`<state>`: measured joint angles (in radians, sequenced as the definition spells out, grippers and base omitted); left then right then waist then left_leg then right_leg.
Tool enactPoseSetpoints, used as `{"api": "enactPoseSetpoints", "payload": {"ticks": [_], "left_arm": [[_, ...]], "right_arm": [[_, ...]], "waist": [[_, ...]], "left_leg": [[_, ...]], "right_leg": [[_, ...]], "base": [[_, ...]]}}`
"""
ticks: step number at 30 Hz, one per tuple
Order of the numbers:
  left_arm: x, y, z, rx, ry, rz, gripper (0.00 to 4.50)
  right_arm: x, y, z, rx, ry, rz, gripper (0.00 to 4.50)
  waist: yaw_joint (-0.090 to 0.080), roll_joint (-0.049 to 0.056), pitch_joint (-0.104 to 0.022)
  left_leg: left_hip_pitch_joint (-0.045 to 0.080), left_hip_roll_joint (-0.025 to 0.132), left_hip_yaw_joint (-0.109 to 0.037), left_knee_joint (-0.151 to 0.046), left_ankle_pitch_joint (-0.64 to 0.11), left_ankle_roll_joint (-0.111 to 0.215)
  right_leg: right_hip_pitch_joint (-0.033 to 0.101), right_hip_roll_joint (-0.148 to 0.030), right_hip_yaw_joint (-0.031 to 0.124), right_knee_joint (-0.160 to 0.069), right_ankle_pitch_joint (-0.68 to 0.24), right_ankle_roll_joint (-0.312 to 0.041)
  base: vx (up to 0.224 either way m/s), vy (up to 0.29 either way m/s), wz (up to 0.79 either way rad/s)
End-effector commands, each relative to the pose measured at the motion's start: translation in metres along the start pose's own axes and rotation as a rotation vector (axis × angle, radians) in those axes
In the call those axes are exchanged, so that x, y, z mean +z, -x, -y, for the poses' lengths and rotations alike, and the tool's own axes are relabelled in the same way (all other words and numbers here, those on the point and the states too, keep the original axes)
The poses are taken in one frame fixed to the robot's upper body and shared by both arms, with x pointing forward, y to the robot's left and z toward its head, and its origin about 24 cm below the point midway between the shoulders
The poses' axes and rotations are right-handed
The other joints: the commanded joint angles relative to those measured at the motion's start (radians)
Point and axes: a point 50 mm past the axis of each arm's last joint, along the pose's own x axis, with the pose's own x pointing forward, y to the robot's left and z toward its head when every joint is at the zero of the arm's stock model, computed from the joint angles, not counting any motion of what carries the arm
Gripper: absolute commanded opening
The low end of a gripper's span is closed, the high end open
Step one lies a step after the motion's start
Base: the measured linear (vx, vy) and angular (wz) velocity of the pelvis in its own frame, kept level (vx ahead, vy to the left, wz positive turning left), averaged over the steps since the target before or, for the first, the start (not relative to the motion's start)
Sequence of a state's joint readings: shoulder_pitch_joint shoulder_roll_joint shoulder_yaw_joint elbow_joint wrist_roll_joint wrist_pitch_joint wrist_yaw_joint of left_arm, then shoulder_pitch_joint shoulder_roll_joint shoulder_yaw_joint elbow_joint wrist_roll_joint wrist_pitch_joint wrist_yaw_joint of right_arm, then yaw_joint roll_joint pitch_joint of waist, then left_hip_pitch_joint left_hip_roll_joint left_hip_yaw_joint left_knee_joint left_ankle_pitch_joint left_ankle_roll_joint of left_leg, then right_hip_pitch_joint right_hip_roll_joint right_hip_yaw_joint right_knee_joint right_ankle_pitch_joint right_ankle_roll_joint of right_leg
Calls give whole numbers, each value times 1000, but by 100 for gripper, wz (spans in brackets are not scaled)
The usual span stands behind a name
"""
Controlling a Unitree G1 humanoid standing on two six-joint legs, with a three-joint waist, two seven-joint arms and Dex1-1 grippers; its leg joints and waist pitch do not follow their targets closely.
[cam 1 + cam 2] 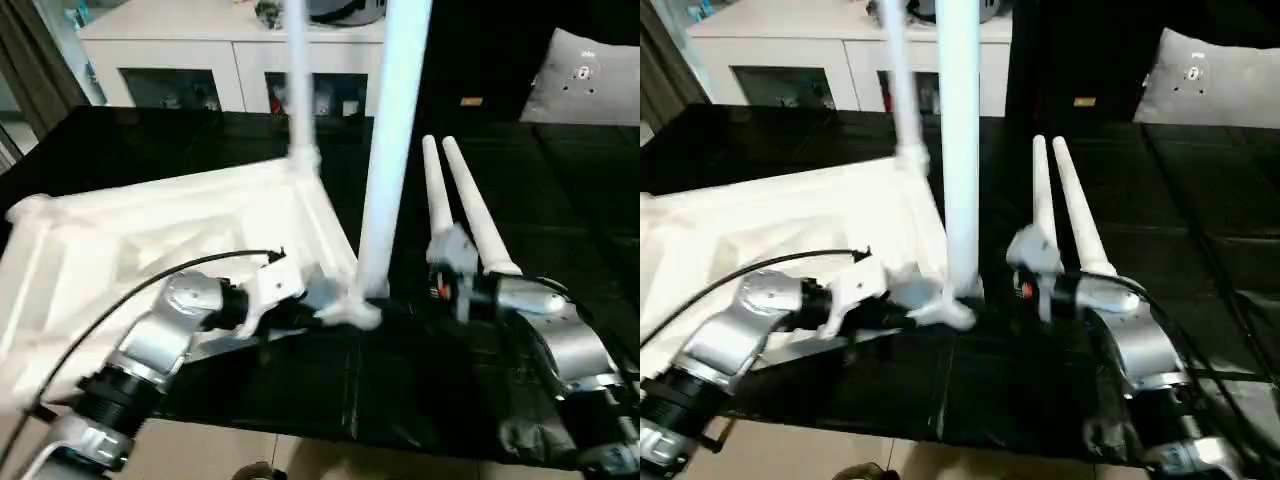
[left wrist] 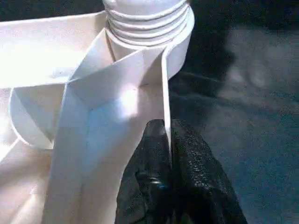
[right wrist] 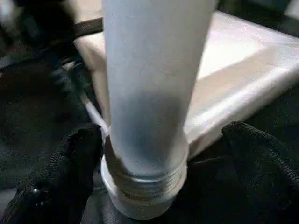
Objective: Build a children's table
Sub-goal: Rotate leg to tighten
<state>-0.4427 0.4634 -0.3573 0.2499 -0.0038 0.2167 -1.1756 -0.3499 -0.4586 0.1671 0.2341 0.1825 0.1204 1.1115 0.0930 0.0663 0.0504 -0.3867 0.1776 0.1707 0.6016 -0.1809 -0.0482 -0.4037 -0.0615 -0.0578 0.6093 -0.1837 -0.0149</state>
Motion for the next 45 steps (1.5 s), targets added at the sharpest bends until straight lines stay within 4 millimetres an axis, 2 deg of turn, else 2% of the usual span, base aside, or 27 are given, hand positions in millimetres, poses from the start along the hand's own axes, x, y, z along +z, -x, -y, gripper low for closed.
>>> {"api": "enactPoseSetpoints", "payload": {"ticks": [1,3,7,12,22,27,28,32,35,36,38,40,41,42,45], "left_arm": [[15,2,-3,-59,-105,15,0],[12,4,-2,-117,-134,-9,0],[10,5,-1,-175,-159,-21,0],[11,3,-3,-191,-170,-12,0],[10,2,-5,-195,-177,-6,0],[8,2,-4,-181,-162,3,0],[10,0,-3,-130,-100,40,0],[13,-2,-3,-94,-62,75,0],[21,-9,-3,-14,-4,129,0],[23,-11,-3,24,20,143,0],[31,-21,-4,138,86,168,0],[36,-26,-6,202,114,175,0],[47,-37,-9,318,176,195,0],[47,-37,-9,318,176,195,0],[55,-44,-10,386,208,207,0]], "right_arm": [[3,0,-5,61,39,-2,445],[2,-1,-8,120,27,-11,445],[0,-4,-11,168,5,-14,400],[-3,-4,-15,218,-20,-25,364],[-5,-6,-18,248,-28,-30,271],[-7,-9,-22,260,-61,-29,261],[-9,-15,-25,227,-136,-13,259],[-10,-19,-26,193,-175,-6,259],[-12,-29,-22,76,-258,6,259],[-13,-34,-20,24,-279,11,259],[-17,-49,-15,-124,-328,14,257],[-19,-56,-12,-200,-351,10,257],[-18,-67,-6,-320,-405,14,257],[-18,-67,-6,-320,-405,14,257],[-16,-73,-4,-381,-429,15,257]], "waist": [[-3,-7,-67],[-2,-8,-66],[-2,-7,-67],[-3,-8,-70],[0,-11,-69],[0,-13,-69],[1,-10,-68],[-4,-11,-63],[-11,-12,-59],[-15,-13,-60],[-35,-14,-57],[-52,-16,-59],[-60,-17,-58],[-62,-16,-57],[-56,-16,-61]], "left_leg": [[17,48,-15,-67,-211,67],[16,48,-16,-68,-210,68],[18,51,-16,-68,-210,65],[16,50,-15,-66,-192,67],[17,52,-15,-66,-189,65],[17,51,-14,-65,-184,68],[17,52,-15,-67,-184,66],[18,51,-16,-71,-216,53],[23,48,-17,-73,-261,33],[21,49,-19,-75,-256,24],[19,47,-22,-77,-265,5],[14,41,-23,-75,-262,5],[14,40,-21,-74,-259,8],[17,40,-20,-73,-258,10],[19,36,-17,-66,-235,33]], "right_leg": [[50,-77,44,-76,-220,-208],[50,-77,44,-78,-234,-207],[50,-78,44,-77,-244,-208],[51,-77,44,-72,-201,-222],[51,-79,43,-73,-227,-217],[51,-78,43,-73,-230,-215],[51,-79,43,-72,-231,-217],[48,-78,42,-78,-285,-209],[45,-78,42,-90,-384,-181],[49,-81,43,-85,-382,-179],[45,-80,41,-89,-396,-172],[50,-79,39,-90,-403,-168],[50,-78,39,-92,-404,-165],[45,-78,39,-97,-412,-166],[44,-75,41,-101,-395,-157]], "base": [[0,0,0],[0,0,0],[0,0,0],[0,0,0],[0,0,0],[0,0,0],[0,0,0],[0,0,0],[0,0,0],[0,0,0],[0,0,0],[0,0,0],[0,0,0],[0,0,0],[0,0,0]]}}
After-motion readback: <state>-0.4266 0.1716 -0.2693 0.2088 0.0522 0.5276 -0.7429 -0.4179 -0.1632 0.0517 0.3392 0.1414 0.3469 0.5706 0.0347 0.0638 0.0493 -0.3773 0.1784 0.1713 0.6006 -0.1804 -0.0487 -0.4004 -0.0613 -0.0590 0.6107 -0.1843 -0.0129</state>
